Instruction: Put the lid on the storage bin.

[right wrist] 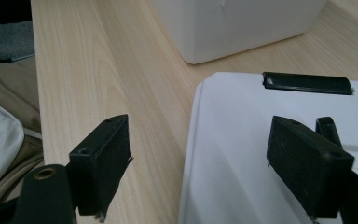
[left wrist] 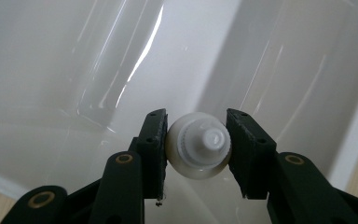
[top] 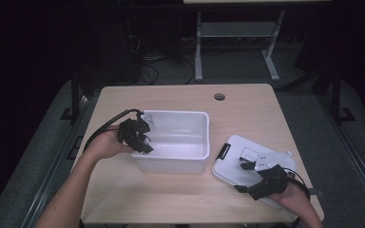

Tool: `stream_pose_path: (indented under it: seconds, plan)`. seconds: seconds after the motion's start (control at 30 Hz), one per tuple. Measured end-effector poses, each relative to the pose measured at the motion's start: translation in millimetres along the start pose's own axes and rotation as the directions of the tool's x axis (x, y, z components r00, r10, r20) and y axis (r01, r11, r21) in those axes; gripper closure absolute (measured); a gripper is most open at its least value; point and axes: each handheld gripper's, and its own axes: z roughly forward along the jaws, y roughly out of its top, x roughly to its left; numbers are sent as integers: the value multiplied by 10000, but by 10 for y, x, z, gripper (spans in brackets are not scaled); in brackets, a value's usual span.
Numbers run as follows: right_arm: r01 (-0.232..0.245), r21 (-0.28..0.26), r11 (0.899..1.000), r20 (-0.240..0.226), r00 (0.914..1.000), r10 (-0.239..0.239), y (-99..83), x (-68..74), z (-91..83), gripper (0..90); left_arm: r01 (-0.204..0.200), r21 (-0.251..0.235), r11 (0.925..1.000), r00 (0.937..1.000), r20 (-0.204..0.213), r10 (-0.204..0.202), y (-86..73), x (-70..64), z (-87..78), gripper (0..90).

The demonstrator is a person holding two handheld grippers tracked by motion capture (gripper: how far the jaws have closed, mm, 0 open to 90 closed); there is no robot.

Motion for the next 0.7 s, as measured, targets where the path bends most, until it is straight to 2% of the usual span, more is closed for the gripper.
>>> stream_pose_path:
  seconds: [0.23,0.47,0.7]
  plan:
    - [31,27,10000,-60,10000,-30,-5,-3,18,208,-17,322,9995,10000,-39,18,6,30,89,598]
    - [15,38,10000,-32,10000,-15,-19,-12,21,208,5,338,9994,10000,28,-5,8,54,126,597]
    - [-13,32,10000,-16,10000,13,-17,-16,16,207,-63,359,9993,9999,-111,67,20,45,137,597]
